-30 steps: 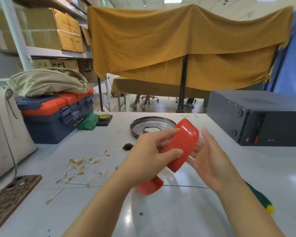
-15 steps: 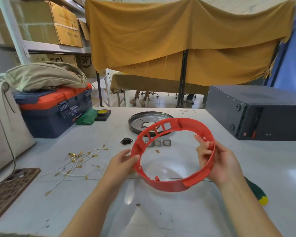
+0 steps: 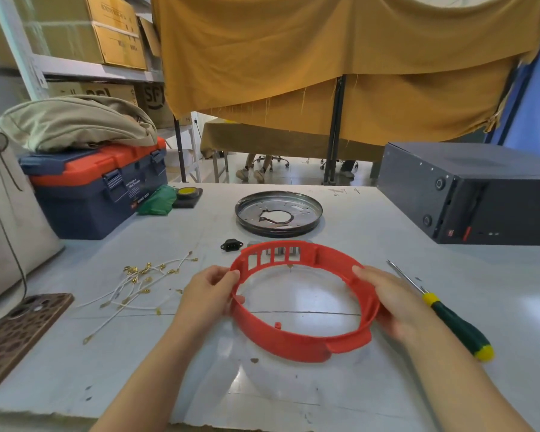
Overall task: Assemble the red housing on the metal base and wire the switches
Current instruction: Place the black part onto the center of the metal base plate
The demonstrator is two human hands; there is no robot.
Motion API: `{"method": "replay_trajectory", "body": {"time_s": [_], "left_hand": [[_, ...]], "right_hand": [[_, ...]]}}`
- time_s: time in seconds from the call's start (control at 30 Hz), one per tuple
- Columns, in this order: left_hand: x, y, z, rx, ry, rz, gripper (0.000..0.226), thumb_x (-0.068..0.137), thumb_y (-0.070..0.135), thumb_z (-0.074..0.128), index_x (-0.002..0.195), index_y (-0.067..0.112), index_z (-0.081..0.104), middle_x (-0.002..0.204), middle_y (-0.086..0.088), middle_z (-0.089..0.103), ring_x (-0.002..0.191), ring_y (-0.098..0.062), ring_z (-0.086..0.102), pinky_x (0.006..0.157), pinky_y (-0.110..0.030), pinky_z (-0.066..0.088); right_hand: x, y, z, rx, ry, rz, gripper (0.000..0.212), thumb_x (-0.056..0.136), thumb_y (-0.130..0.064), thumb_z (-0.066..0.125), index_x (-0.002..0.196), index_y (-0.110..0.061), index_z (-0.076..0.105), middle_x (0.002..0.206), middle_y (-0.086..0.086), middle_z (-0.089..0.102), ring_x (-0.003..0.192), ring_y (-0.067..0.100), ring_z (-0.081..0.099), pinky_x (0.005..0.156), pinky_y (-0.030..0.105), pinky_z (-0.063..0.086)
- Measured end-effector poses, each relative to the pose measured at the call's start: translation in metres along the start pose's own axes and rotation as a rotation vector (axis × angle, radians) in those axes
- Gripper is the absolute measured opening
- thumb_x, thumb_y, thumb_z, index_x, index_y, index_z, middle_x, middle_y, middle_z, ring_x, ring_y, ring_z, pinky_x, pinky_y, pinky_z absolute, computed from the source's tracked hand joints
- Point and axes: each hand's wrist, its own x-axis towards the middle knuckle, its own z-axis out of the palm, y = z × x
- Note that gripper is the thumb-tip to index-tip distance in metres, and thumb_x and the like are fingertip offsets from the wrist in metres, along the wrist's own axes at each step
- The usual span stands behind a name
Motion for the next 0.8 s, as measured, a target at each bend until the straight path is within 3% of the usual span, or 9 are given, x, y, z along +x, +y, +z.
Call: {"method": "replay_trajectory", "body": {"time_s": [0.1, 0.2, 0.37, 0.5, 0.6, 0.7, 0.8], "left_hand": [[0.006, -0.004, -0.006, 0.205, 0.059, 0.031, 0.015, 0.089, 0.025, 0.057, 0.079, 0.018, 0.067, 0.077, -0.002, 0.07, 0.076, -0.02, 0.068, 0.077, -0.039, 0.056], [0.008, -0.004, -0.012, 0.307, 0.056, 0.062, 0.015, 0.085, 0.022, 0.058, 0.075, 0.02, 0.068, 0.075, 0.0, 0.069, 0.075, -0.018, 0.064, 0.078, -0.038, 0.054], [0.017, -0.007, -0.013, 0.352, 0.009, 0.068, 0.014, 0.088, 0.016, 0.058, 0.1, 0.019, 0.065, 0.091, 0.002, 0.067, 0.089, -0.019, 0.064, 0.084, -0.037, 0.053], [0.024, -0.009, -0.013, 0.338, 0.01, 0.105, 0.027, 0.087, 0.019, 0.06, 0.114, 0.021, 0.057, 0.102, 0.006, 0.062, 0.084, -0.005, 0.059, 0.069, -0.023, 0.048], [0.033, -0.006, -0.013, 0.319, -0.065, 0.118, 0.031, 0.089, 0.021, 0.06, 0.119, 0.024, 0.058, 0.11, 0.007, 0.062, 0.092, -0.006, 0.06, 0.075, -0.022, 0.046], [0.042, -0.001, -0.01, 0.363, -0.096, 0.127, 0.028, 0.09, 0.022, 0.06, 0.117, 0.024, 0.062, 0.1, 0.005, 0.067, 0.088, -0.013, 0.064, 0.071, -0.022, 0.047], [0.05, 0.001, -0.006, 0.406, -0.097, 0.134, 0.024, 0.09, 0.022, 0.06, 0.112, 0.026, 0.066, 0.085, 0.003, 0.07, 0.074, -0.013, 0.066, 0.06, -0.02, 0.048]], "right_hand": [[0.004, 0.002, 0.005, -0.151, 0.058, -0.059, 0.024, 0.092, 0.001, 0.045, 0.094, -0.007, 0.068, 0.084, 0.013, 0.071, 0.074, 0.026, 0.064, 0.076, 0.034, 0.05], [0.011, 0.002, 0.008, -0.253, 0.063, -0.077, 0.033, 0.092, 0.006, 0.04, 0.09, -0.011, 0.068, 0.084, 0.014, 0.069, 0.075, 0.027, 0.062, 0.076, 0.034, 0.05], [0.024, 0.004, 0.013, -0.349, 0.052, -0.126, 0.035, 0.09, 0.008, 0.041, 0.096, -0.014, 0.067, 0.085, 0.008, 0.069, 0.075, 0.021, 0.064, 0.072, 0.029, 0.052], [0.035, 0.006, 0.009, -0.465, 0.066, -0.18, 0.038, 0.088, 0.009, 0.044, 0.103, -0.015, 0.069, 0.088, 0.003, 0.07, 0.079, 0.018, 0.065, 0.071, 0.026, 0.052], [0.041, 0.004, 0.008, -0.573, 0.078, -0.224, 0.032, 0.086, 0.007, 0.052, 0.099, -0.016, 0.07, 0.1, 0.009, 0.071, 0.093, 0.025, 0.065, 0.089, 0.037, 0.051], [0.045, 0.0, 0.013, -0.597, 0.018, -0.235, 0.022, 0.084, 0.002, 0.063, 0.095, -0.017, 0.068, 0.101, 0.015, 0.07, 0.095, 0.027, 0.065, 0.094, 0.041, 0.049], [0.05, -0.003, 0.017, -0.695, 0.01, -0.272, 0.014, 0.082, -0.009, 0.069, 0.093, -0.018, 0.069, 0.094, 0.011, 0.072, 0.092, 0.023, 0.065, 0.087, 0.032, 0.049]]}}
